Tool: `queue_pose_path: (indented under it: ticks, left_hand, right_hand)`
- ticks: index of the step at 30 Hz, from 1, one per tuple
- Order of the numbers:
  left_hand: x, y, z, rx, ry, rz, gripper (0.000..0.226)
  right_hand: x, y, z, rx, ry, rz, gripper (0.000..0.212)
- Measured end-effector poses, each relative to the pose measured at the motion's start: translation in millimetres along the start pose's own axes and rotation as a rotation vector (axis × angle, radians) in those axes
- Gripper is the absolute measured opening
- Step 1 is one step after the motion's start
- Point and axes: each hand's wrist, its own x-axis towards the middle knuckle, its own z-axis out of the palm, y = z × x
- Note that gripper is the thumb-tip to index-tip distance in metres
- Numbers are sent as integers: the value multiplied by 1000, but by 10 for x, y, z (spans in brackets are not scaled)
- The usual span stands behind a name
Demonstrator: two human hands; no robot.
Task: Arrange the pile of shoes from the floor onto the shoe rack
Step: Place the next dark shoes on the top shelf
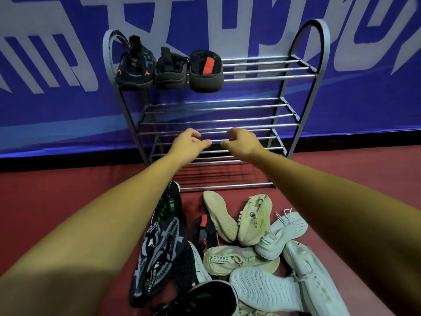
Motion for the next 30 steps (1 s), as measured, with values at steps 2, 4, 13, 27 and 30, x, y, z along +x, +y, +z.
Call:
queue_pose_path:
  ticks: [2,4,13,27,30]
  left_hand:
    - [-94,-175,81,104,-53,-23,36]
    - [-188,-398,199,180,-107,-50,34]
    - [-430,-1323,631,489,-451,-137,29]
    - [-347,-2227,950,800,-526,-118,58]
    - [-385,-2308,1046,890,-528,-87,53]
  right_hand:
    - [-63,95,130,-89,-46,16,53]
    - [-126,199,312,-142,-89,34,48]
    - [-239,690,1214,-409,-379,60,45]
    - [-221,1237,2258,-455,-598,219,51]
    - [-232,1261,2346,-519,-511,207,51]
